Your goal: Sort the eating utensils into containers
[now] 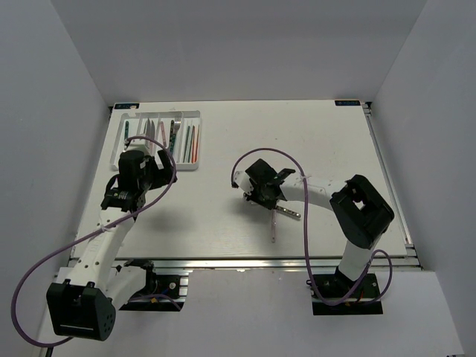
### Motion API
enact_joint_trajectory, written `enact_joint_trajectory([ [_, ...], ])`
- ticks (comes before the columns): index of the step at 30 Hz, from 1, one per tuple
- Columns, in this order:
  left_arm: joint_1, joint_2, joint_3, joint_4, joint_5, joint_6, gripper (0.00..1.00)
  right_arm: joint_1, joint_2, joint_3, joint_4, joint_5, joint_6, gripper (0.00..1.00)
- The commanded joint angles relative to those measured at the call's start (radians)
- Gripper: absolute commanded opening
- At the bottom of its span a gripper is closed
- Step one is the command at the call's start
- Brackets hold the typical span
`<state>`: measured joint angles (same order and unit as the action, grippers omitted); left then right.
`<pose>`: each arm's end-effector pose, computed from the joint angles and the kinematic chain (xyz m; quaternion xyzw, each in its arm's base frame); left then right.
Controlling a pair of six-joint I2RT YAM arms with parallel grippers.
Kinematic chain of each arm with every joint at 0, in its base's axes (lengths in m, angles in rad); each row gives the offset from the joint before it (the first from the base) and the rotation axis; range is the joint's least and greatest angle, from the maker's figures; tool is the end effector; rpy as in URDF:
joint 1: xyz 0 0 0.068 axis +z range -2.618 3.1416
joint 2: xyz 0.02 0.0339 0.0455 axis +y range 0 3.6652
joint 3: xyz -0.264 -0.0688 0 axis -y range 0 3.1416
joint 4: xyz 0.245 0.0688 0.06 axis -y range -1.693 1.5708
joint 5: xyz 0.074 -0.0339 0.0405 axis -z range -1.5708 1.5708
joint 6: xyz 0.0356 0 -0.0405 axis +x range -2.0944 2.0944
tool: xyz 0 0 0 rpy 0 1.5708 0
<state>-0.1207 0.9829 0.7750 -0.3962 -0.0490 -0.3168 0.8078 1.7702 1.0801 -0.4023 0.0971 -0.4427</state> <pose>0.2145 -0.0243 0.2791 -0.0980 0.8798 -0.0797 0.4582 0.2442 0.2504 0.1654 -0.5586 0.7935 -0.0034 0.2413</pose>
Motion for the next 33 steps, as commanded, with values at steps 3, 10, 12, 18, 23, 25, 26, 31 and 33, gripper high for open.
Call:
enact_joint_trajectory([
  [3, 0.003, -0.015, -0.003, 0.002, -0.005, 0.009, 0.98, 0.014, -0.023, 0.032, 0.028, 0.072, -0.017, 0.09],
  [10, 0.003, -0.026, -0.025, 0.068, 0.191, -0.060, 0.98, 0.021, -0.107, 0.083, 0.037, 0.121, 0.088, 0.00],
  [12, 0.003, -0.038, -0.080, 0.190, 0.353, -0.160, 0.98, 0.021, -0.142, 0.115, 0.043, 0.090, 0.155, 0.00],
  [18, -0.039, -0.086, -0.267, 0.762, 0.540, -0.582, 0.98, 0.021, -0.242, 0.084, 0.206, -0.086, 0.560, 0.00],
  [23, -0.111, -0.011, -0.250, 0.881, 0.525, -0.631, 0.98, 0.074, -0.262, 0.109, 0.220, -0.050, 0.671, 0.00],
  [25, -0.143, 0.013, -0.241, 0.892, 0.508, -0.627, 0.97, 0.093, -0.267, 0.118, 0.214, -0.010, 0.693, 0.00],
  [26, -0.154, 0.026, -0.231, 0.893, 0.497, -0.616, 0.97, 0.097, -0.262, 0.136, 0.201, 0.001, 0.705, 0.00],
  [31, -0.250, 0.135, -0.177, 0.829, 0.440, -0.501, 0.83, 0.139, -0.219, 0.234, 0.099, 0.053, 0.725, 0.00],
  [33, -0.279, 0.166, -0.137, 0.751, 0.408, -0.463, 0.80, 0.145, -0.218, 0.244, 0.088, 0.065, 0.731, 0.00],
])
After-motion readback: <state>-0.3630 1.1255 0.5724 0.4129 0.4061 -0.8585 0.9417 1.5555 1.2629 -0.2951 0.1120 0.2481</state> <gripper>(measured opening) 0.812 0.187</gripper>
